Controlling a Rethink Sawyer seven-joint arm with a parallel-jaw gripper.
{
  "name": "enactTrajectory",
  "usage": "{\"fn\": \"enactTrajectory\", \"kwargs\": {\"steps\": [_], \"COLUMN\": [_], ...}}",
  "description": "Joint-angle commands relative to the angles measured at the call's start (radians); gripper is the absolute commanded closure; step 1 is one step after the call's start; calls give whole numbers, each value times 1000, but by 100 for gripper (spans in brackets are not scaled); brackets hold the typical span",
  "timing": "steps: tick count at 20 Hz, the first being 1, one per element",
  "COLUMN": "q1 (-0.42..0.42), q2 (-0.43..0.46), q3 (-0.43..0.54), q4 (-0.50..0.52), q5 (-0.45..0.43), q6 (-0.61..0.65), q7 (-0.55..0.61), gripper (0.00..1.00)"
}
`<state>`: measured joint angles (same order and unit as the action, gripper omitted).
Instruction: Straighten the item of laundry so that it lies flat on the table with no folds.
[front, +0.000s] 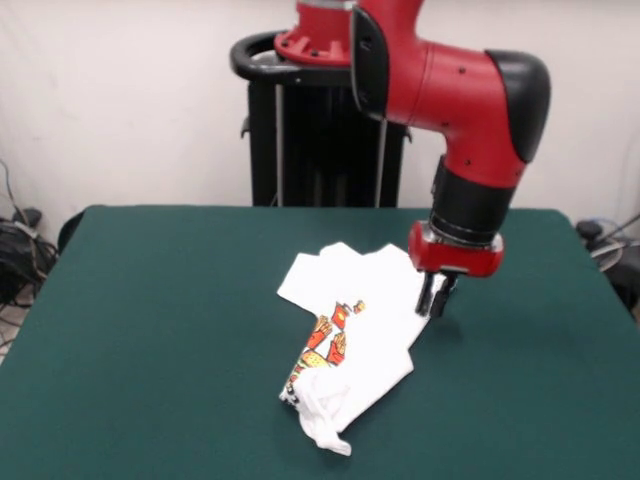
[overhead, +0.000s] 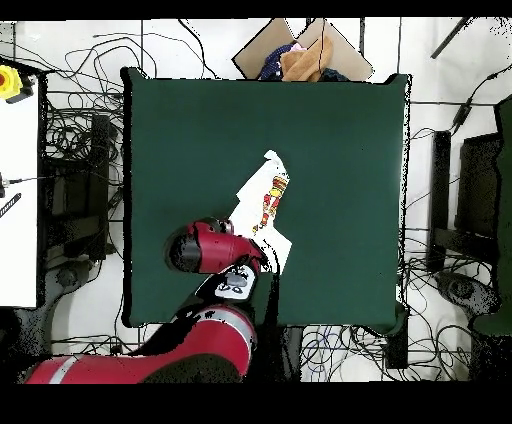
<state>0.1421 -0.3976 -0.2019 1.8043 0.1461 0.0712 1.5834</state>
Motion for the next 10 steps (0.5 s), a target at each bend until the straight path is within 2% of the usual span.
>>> {"fn": "enactTrajectory", "kwargs": {"steps": [1,4,5,6,10], "q1": [-40,-60,-68,-79,-44], "q2": [-3,-9,-11,6,70], "q3": [51,65,73,91,58], "q4": [-31,-44,-42,-35,-38], "q5": [68,60,59,60,59], "q6": [81,80,72,40,-111], "q7": [220,204,206,215,257], "gripper": [100,100,0,0,0]}}
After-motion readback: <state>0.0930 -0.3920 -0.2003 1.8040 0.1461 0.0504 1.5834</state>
